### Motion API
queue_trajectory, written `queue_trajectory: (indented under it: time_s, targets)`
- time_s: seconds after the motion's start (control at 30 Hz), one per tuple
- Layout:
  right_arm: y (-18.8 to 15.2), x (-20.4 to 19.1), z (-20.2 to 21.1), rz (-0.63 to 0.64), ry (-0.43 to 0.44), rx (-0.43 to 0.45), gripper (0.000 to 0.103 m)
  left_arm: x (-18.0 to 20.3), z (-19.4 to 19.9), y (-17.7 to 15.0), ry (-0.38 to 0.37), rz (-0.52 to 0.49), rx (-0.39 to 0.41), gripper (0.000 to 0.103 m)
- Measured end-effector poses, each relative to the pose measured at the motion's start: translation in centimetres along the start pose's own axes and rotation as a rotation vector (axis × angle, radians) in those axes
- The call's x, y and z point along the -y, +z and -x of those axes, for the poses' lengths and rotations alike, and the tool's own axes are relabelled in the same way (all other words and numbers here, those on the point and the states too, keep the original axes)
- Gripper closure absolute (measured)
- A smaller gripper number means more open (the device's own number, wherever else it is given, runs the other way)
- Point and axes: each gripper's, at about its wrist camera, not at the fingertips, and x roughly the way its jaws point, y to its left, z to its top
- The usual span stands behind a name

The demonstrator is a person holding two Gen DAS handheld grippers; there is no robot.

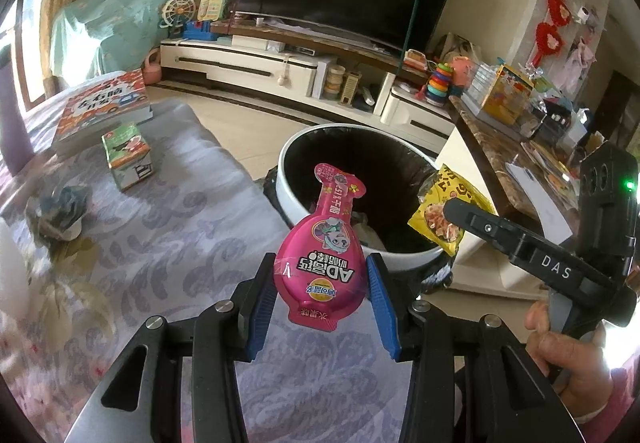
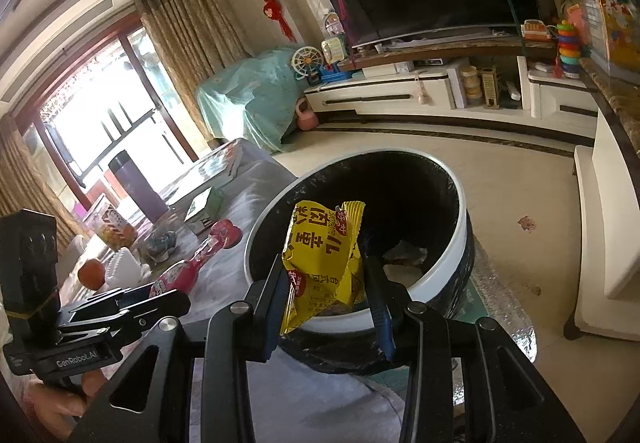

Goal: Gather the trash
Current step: 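Carry the pink candy and yellow chip bag over the bin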

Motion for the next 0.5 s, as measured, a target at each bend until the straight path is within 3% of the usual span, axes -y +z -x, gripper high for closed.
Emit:
queue_trajectory:
  time_s: [0.5]
  targets:
    - [1.7,0.7,-1.3,0.005,-0.024,-0.009,0.065,1.2,-2.4,2.5,-0.004,-0.043,-0.01,0.06]
